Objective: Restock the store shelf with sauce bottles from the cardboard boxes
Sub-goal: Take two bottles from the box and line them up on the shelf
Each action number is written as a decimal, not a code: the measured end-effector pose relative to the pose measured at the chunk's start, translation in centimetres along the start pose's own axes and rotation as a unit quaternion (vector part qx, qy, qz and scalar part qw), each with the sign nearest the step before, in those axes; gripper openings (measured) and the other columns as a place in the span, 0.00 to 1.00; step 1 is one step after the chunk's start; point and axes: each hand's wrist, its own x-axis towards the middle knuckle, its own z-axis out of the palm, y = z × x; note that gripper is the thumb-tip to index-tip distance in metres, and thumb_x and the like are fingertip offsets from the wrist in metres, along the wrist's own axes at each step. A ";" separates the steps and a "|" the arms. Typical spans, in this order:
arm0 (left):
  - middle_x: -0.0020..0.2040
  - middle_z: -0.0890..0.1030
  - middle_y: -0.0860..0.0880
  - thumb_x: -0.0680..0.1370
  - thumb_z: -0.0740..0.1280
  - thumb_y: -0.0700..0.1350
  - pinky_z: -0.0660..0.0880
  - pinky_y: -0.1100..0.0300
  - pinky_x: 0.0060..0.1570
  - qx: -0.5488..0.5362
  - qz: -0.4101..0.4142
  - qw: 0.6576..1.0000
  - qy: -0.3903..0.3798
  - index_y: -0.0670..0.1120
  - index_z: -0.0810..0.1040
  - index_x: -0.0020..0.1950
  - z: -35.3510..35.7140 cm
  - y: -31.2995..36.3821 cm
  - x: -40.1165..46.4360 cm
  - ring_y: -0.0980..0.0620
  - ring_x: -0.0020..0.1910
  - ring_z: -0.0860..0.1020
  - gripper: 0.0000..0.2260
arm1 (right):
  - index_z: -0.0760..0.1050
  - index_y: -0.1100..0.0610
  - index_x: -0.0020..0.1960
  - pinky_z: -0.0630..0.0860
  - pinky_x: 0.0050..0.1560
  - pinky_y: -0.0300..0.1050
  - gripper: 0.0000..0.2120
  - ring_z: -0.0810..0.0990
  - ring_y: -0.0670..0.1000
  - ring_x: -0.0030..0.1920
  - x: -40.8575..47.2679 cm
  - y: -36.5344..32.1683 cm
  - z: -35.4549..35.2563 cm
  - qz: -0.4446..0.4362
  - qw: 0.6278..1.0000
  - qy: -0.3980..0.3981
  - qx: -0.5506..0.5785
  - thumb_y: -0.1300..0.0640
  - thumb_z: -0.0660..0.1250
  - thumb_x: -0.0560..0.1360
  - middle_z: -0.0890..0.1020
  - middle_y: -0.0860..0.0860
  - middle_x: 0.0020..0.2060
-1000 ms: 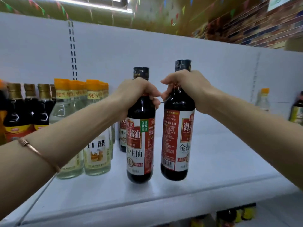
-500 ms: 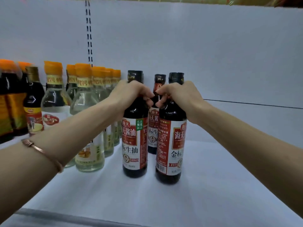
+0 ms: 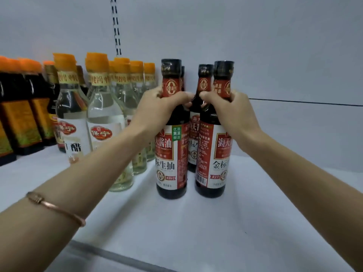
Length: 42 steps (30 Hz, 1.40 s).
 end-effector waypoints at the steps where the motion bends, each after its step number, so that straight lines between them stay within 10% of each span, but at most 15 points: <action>1: 0.47 0.85 0.46 0.75 0.71 0.49 0.81 0.54 0.49 -0.014 0.002 1.000 0.010 0.40 0.79 0.52 0.0 -0.4 -0.3 0.49 0.45 0.84 0.13 | 0.80 0.54 0.48 0.81 0.51 0.51 0.11 0.84 0.49 0.44 -0.4 0.3 -0.1 0.001 1.000 -0.001 0.002 0.47 0.70 0.74 0.85 0.49 0.42; 8: 0.47 0.83 0.60 0.72 0.74 0.49 0.76 0.69 0.41 -0.016 -0.018 0.990 -0.136 0.61 0.70 0.55 -1.1 -3.9 -4.3 0.67 0.46 0.81 0.18 | 0.64 0.48 0.68 0.80 0.53 0.46 0.31 0.82 0.45 0.54 -3.7 2.5 -1.1 0.033 0.993 -0.096 0.062 0.47 0.74 0.71 0.80 0.46 0.58; 13: 0.55 0.82 0.55 0.61 0.80 0.48 0.71 0.48 0.63 0.016 -0.114 0.977 -0.181 0.53 0.71 0.65 -2.3 -6.1 -5.9 0.56 0.55 0.80 0.35 | 0.48 0.38 0.74 0.79 0.56 0.44 0.50 0.79 0.43 0.60 -5.3 4.3 -2.1 0.039 0.980 -0.190 0.054 0.64 0.77 0.68 0.76 0.45 0.64; 22: 0.59 0.79 0.55 0.69 0.76 0.50 0.72 0.57 0.57 0.106 -0.076 0.989 -0.073 0.49 0.69 0.67 -2.4 -7.8 -6.7 0.56 0.56 0.76 0.30 | 0.60 0.47 0.70 0.75 0.64 0.55 0.48 0.81 0.47 0.58 -7.1 5.4 -0.6 0.108 0.973 -0.190 -0.077 0.50 0.82 0.57 0.81 0.45 0.57; 42: 0.63 0.77 0.52 0.72 0.74 0.50 0.70 0.61 0.54 0.124 -0.063 0.988 -0.067 0.46 0.65 0.69 -1.7 -8.9 -5.2 0.54 0.60 0.76 0.30 | 0.62 0.50 0.61 0.73 0.39 0.27 0.32 0.74 0.35 0.48 -8.6 6.2 2.7 0.113 0.981 -0.111 -0.115 0.56 0.79 0.66 0.74 0.40 0.53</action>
